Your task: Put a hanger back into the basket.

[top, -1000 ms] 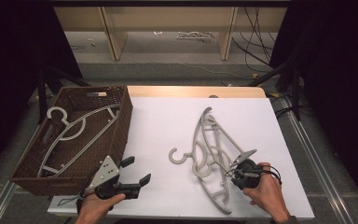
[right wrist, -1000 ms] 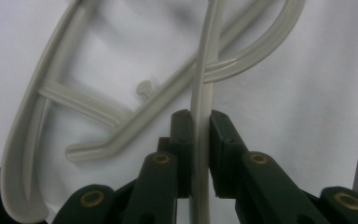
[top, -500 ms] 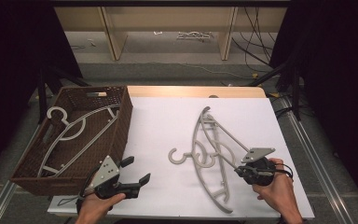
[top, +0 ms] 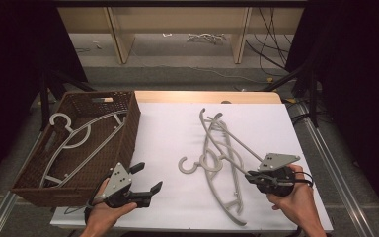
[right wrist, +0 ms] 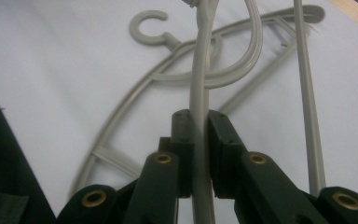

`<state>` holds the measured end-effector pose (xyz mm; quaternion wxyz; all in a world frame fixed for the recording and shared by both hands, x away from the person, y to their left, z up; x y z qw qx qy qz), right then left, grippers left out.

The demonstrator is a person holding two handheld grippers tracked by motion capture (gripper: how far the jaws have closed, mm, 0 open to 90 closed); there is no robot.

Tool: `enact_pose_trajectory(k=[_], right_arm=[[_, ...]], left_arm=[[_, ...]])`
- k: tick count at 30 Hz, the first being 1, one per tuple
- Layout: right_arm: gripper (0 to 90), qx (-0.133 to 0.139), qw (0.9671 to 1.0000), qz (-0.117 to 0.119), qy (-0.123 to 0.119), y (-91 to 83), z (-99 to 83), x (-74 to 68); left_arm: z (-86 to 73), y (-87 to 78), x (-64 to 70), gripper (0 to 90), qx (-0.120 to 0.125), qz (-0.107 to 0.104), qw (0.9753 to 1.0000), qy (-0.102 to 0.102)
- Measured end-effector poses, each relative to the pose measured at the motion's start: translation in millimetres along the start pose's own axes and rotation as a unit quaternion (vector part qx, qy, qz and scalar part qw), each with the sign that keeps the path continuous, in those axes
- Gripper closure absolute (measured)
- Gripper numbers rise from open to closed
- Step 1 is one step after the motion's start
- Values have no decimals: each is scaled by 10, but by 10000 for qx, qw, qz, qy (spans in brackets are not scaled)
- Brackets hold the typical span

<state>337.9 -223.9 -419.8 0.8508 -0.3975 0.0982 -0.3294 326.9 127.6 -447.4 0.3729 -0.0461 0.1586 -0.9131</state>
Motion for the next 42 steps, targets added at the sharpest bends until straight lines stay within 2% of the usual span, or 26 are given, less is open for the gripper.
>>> enact_pose_trajectory(k=[1, 2, 3, 7, 8, 10, 12, 14, 16, 18, 20, 22, 23, 24, 25, 26, 27, 28, 29, 32, 34, 36, 37, 39, 41, 42], right_arm=[[823, 20, 10000, -14, 43, 7, 13, -34], [823, -4, 10000, 79, 10, 9, 28, -62], [823, 28, 9999, 152, -43, 25, 47, -90], [823, 95, 9994, 322, -132, 56, 111, -205], [823, 5, 9990, 413, -181, 47, 115, -230], [823, 34, 9986, 478, -244, 61, 135, -269], [824, 99, 9982, 512, -288, 78, 152, -314], [824, 91, 9975, 616, -323, 91, 165, -364], [823, 72, 9965, 740, -389, 99, 182, -407], [823, 69, 9955, 811, -492, 100, 210, -444], [823, 136, 9946, 915, -465, 100, 232, -496], [823, 121, 9930, 1058, -518, 101, 239, -543], [823, 95, 9929, 1054, -547, 105, 244, -560], [823, 56, 9917, 1111, -652, 107, 247, -573], [823, 53, 9917, 1116, -630, 112, 253, -600], [823, 54, 9911, 1159, -655, 115, 258, -614], [823, 62, 9908, 1175, -669, 120, 263, -630], [823, 36, 9900, 1224, -697, 112, 268, -644], [823, 61, 9897, 1256, -690, 113, 275, -669], [824, 36, 9867, 1441, -746, 98, 290, -722], [823, 59, 9857, 1466, -823, 105, 302, -745], [823, 42, 9845, 1538, -844, 108, 303, -768], [823, 38, 9842, 1556, -844, 108, 302, -774], [823, 37, 9842, 1551, -850, 106, 301, -783], [823, 54, 9820, 1653, -915, 102, 307, -789], [823, 54, 9814, 1693, -902, 95, 307, -797]], left_arm=[[23, 24, 12, 181, -40, -4, 10000, 41], [61, 63, 1, 187, -2, -39, 9996, 283], [90, 92, 1, 190, -36, -27, 9992, 405], [178, 223, -43, 196, -198, -33, 9982, 560], [200, 268, -67, 195, -227, -33, 9977, 632], [212, 327, -89, 174, -405, -93, 9968, 679], [222, 379, -94, 164, -544, -133, 9951, 816], [231, 442, -74, 166, -680, -211, 9916, 1083], [241, 490, -48, 167, -686, -274, 9915, 1073], [266, 521, -27, 171, -700, -279, 9900, 1193], [291, 532, -13, 172, -812, -302, 9843, 1536], [310, 547, 30, 177, -815, -326, 9821, 1664], [321, 542, 40, 179, -863, -366, 9784, 1844], [323, 550, 77, 179, -842, -407, 9785, 1837], [323, 551, 91, 179, -863, -431, 9771, 1896], [319, 553, 107, 179, -903, -466, 9748, 1987], [312, 549, 111, 180, -998, -524, 9706, 2128], [302, 556, 128, 184, -1022, -565, 9694, 2158], [297, 555, 136, 199, -1049, -619, 9659, 2283], [290, 554, 192, 248, -985, -876, 9628, 2359], [281, 549, 223, 288, -1018, -1018, 9577, 2491], [274, 549, 236, 354, -1020, -1048, 9543, 2605], [267, 550, 243, 350, -1009, -1075, 9538, 2617], [254, 548, 256, 387, -1015, -1199, 9490, 2735], [251, 547, 266, 443, -1001, -1351, 9442, 2831], [239, 538, 280, 489, -1011, -1436, 9431, 2823]])
Point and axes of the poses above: each handheld gripper's, and its own axes: y roughly forward along the jaws, z roughly out of its top, x roughly to its right, the point moved 5 cm from there along y, roughly forward along the jaws, and after that the axes turned 2 degrees about y, right-handed, at the moved point
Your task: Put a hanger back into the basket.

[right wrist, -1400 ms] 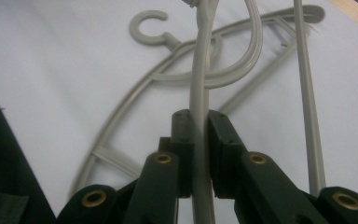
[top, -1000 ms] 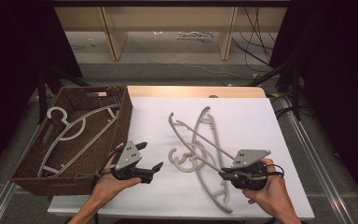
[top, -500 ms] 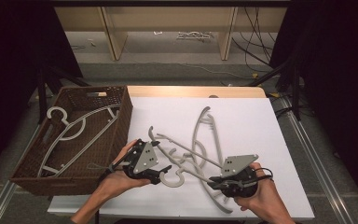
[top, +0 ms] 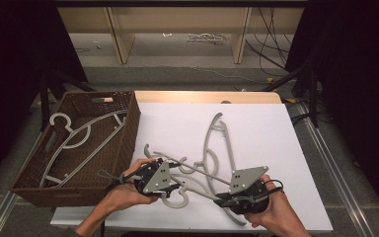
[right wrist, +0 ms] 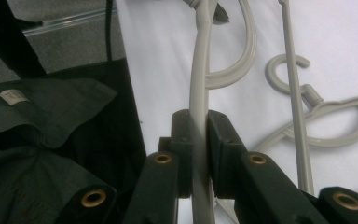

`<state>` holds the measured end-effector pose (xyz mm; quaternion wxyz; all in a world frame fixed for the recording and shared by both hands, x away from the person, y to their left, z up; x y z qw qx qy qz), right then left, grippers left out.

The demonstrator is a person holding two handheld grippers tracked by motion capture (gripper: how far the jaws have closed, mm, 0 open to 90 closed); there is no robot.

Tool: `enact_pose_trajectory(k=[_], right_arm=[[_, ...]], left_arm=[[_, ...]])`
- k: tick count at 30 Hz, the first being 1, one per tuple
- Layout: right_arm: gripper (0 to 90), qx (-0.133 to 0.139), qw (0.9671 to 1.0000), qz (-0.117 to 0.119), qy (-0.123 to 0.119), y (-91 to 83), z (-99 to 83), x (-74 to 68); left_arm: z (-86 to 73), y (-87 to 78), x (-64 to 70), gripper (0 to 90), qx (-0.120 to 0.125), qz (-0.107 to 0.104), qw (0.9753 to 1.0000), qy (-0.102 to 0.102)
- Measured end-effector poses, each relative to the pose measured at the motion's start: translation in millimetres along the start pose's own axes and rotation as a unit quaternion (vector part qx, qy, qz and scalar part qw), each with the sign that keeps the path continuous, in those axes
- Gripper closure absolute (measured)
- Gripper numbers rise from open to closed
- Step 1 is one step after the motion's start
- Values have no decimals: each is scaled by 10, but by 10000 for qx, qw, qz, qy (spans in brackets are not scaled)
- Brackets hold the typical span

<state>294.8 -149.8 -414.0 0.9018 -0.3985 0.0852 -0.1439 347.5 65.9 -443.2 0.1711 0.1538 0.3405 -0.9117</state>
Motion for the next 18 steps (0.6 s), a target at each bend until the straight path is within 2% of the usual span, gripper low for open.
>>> enact_pose_trajectory(k=[1, 2, 4, 6, 8, 9, 11, 13, 15, 18], right_arm=[[823, -2, 10000, 19, -5, -2, 0, 0], [823, 25, 10000, 5, -38, 0, -1, 11], [822, 26, 10000, 34, -71, -10, -9, 16], [822, 83, 9999, 65, -75, -34, -12, 31], [821, 157, 9996, 144, -174, -63, -16, 49], [818, 210, 9994, 153, -245, -78, -20, 66], [808, 349, 9990, 174, -238, -107, -27, 101], [799, 446, 9985, 178, -266, -154, -35, 139], [792, 484, 9982, 103, -326, -181, -40, 161], [761, 518, 9983, -26, -249, -207, -42, 198]], left_arm=[[-1, -2, 10, 543, 50, -60, 10000, 25], [-4, -6, 19, 560, 53, -119, 9999, 59], [0, -15, 33, 605, 70, -214, 9993, 309], [11, -21, 53, 643, 155, -330, 9991, 209], [30, -43, 65, 661, 214, -423, 9987, 203], [40, -49, 66, 669, 230, -453, 9985, 181], [70, -62, 76, 697, 272, -490, 9984, 116], [105, -74, 99, 717, 292, -517, 9981, 139], [140, -81, 94, 725, 236, -482, 9982, 249], [162, -83, 119, 738, 223, -511, 9984, 125]])
Point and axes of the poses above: each handheld gripper's, and its own axes: y roughly forward along the jaws, z roughly out of its top, x roughly to its right, the point moved 5 cm from there along y, roughly forward along the jaws, and after that the axes turned 2 degrees about y, right-handed, at the moved point
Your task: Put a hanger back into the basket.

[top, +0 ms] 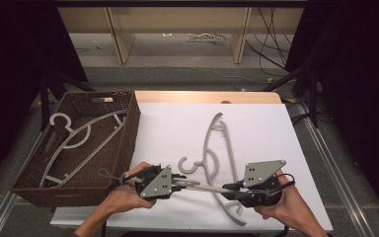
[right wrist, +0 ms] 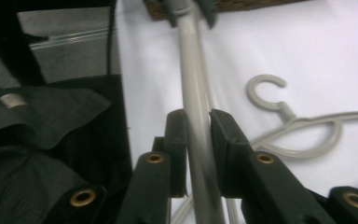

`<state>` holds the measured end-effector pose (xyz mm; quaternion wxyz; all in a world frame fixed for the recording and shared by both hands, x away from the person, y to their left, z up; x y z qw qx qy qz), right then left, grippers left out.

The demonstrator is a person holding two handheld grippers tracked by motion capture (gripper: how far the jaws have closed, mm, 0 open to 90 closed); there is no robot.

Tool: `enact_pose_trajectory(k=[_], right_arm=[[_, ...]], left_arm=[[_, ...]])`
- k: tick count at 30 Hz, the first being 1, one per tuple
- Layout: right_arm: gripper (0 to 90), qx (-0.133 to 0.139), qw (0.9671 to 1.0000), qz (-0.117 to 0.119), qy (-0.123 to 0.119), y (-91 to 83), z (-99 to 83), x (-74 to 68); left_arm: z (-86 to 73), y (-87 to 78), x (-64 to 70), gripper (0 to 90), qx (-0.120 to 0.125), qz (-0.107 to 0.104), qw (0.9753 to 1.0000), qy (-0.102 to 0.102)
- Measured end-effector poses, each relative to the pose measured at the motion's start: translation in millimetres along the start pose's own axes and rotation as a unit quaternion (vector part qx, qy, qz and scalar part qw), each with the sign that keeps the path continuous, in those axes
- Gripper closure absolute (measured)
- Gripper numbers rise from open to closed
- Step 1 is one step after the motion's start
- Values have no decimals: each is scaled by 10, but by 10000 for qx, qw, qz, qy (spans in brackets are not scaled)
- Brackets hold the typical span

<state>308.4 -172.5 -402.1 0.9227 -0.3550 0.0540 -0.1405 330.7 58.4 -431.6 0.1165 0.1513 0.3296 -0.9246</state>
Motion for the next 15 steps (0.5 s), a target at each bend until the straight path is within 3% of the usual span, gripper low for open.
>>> enact_pose_trajectory(k=[1, 6, 10, 12, 15], right_arm=[[747, 17, 10000, -71, 11, -5, 2, 20], [613, 116, 9974, -618, 353, -32, 35, 107], [415, 429, 9919, -1008, 646, -73, 95, 178], [376, 720, 9857, -1275, 836, -111, 125, 235], [345, 998, 9786, -1471, 1040, -196, 143, 290]], left_arm=[[9, 0, -2, 744, -24, 21, 10000, 54], [53, 17, 25, 776, -62, -77, 9996, -247], [117, 11, -24, 787, -79, 23, 9975, -705], [124, 3, -75, 789, -91, 109, 9957, -911], [82, -8, -166, 790, -140, 302, 9921, -1206]])
Point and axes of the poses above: each handheld gripper's, and its own axes: y roughly forward along the jaws, z roughly out of its top, x roughly to its right, the point moved 5 cm from there along y, roughly forward along the jaws, and after that the axes turned 2 degrees about y, right-handed, at the moved point
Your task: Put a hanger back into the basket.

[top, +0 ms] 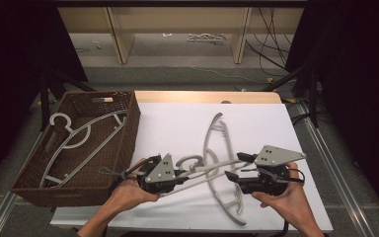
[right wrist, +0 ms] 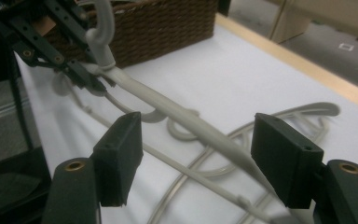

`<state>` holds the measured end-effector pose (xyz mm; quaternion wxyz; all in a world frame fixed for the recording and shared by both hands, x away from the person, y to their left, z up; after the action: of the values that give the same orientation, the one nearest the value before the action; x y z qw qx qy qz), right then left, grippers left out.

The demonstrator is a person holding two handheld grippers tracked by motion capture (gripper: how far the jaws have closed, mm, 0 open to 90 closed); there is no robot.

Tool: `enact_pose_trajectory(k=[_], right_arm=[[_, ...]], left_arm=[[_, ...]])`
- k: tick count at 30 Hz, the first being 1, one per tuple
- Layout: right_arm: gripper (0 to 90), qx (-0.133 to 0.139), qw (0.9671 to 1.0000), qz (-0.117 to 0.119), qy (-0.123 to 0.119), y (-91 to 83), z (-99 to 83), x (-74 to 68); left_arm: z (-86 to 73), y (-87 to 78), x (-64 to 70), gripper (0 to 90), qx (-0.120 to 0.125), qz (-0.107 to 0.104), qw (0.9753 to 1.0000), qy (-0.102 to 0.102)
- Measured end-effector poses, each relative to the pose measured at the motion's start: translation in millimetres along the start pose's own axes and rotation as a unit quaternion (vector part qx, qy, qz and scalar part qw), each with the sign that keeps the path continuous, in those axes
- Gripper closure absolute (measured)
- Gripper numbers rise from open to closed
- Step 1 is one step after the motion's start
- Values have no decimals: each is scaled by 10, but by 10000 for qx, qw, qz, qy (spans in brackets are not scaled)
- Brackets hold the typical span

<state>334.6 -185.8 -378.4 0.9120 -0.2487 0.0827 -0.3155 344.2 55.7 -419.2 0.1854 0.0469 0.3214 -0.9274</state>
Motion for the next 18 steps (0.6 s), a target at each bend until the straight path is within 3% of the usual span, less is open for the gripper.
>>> enact_pose_trajectory(k=[3, 5, 9, 13, 16, 18], right_arm=[[319, 127, 9997, -210, 30, -50, 22, 51], [319, 193, 9994, -282, 52, -65, 31, 66], [272, 128, 9992, -363, 130, -47, 12, 58], [271, 100, 9992, -371, 146, 11, -43, 29], [270, 23, 9993, -360, 97, 65, -98, 7], [269, 6, 9993, -306, 205, 93, -131, -11]], left_arm=[[-41, -3, -89, 790, -20, 162, 9993, -328], [-60, -30, -158, 790, -83, 221, 9988, -437], [-58, -88, -275, 790, 61, 296, 9955, -903], [-39, -143, -387, 791, 358, 306, 9874, -1512], [-19, -217, -453, 790, 476, 267, 9827, -1769], [6, -266, -485, 790, 581, 170, 9776, -2016]])
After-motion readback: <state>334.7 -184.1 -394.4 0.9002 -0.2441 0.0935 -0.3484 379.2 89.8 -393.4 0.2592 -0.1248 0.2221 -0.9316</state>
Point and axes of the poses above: each handheld gripper's, and its own axes: y roughly forward along the jaws, z roughly out of its top, x roughly to its right, the point moved 5 cm from there along y, roughly forward along the jaws, and after that the axes turned 2 degrees about y, right-handed, at the moved point
